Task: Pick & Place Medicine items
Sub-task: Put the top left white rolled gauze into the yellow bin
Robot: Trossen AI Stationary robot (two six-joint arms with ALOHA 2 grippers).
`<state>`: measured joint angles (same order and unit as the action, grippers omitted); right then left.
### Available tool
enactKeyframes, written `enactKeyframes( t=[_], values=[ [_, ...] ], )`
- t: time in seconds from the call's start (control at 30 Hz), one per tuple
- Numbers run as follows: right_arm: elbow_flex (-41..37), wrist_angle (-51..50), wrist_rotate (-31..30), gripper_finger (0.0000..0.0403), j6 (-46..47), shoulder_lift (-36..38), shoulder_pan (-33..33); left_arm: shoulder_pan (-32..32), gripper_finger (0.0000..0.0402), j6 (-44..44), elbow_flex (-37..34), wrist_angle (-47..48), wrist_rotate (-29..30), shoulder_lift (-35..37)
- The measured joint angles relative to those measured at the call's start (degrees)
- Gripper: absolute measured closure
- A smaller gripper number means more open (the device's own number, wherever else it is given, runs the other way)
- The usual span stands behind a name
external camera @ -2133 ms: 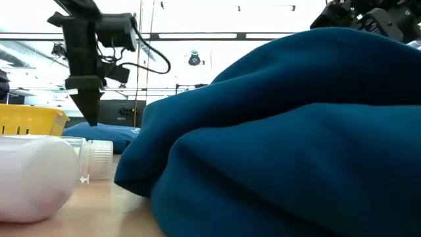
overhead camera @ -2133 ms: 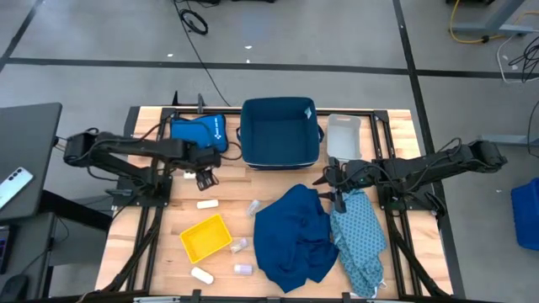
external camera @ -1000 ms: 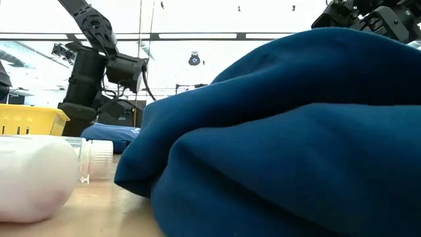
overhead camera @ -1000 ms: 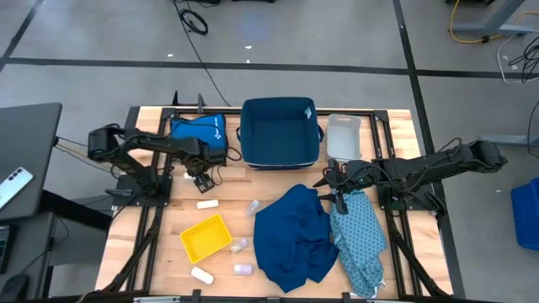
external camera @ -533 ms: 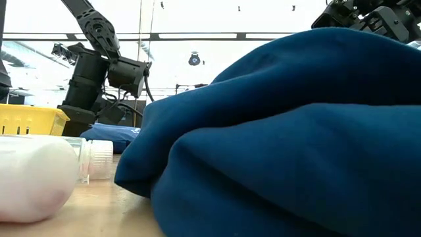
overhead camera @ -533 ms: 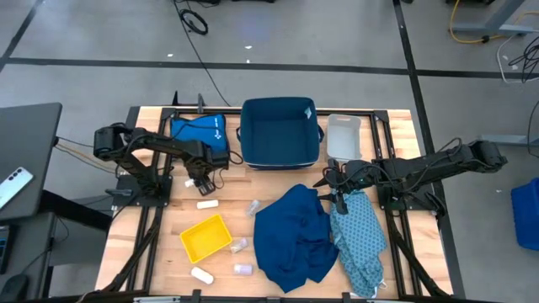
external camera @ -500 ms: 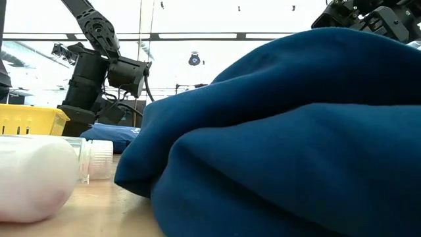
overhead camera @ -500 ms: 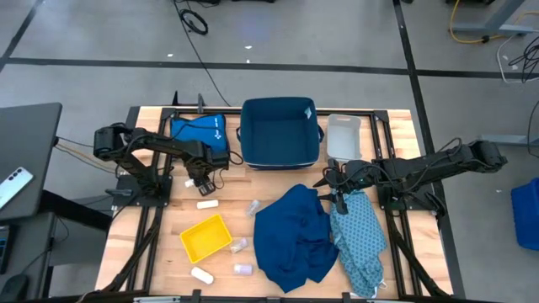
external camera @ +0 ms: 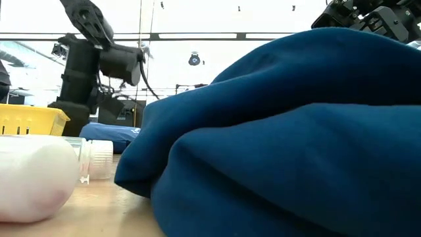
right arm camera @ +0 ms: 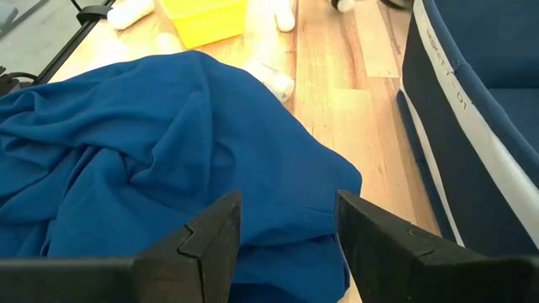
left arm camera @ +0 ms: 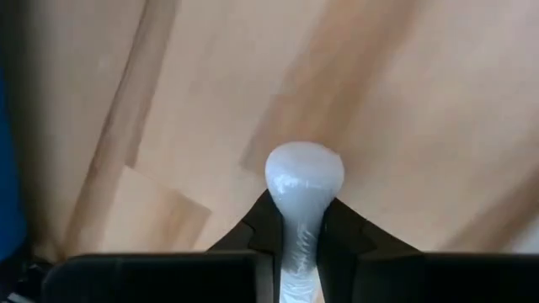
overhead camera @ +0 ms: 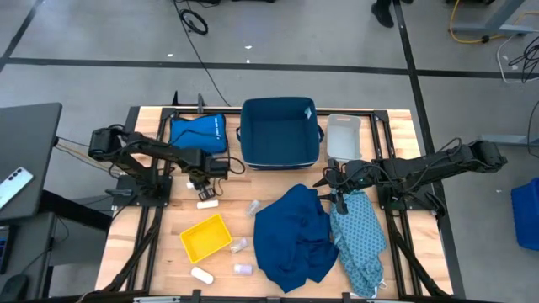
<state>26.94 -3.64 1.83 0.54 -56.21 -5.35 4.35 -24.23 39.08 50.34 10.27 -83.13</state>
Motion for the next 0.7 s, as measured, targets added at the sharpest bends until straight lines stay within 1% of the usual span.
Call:
enactKeyframes(
  t=[0.17, 0.27, 0.5, 0.7],
  values=[
    [0.0, 0.0, 0.0, 0.0204, 0.0, 0.0, 0.0, -5.0, 0.0357, -4.2, 0.0, -1.3, 0.5, 6.7],
    [0.0, 0.7, 0.1, 0.0204, 0.1, 0.0, 0.0, -8.6, 0.0357, -5.8, 0.0, -3.7, 2.6, 11.3],
    [0.0, 3.6, 0.1, 0.0204, 0.1, 0.0, 0.0, -19.2, 0.0357, -5.7, 0.0, -11.8, 12.2, 20.9],
    [0.0, 7.4, 0.1, 0.0204, 0.3, 0.0, 0.0, -30.6, 0.0357, -3.0, 0.1, -20.2, 22.7, 25.2]
  ],
)
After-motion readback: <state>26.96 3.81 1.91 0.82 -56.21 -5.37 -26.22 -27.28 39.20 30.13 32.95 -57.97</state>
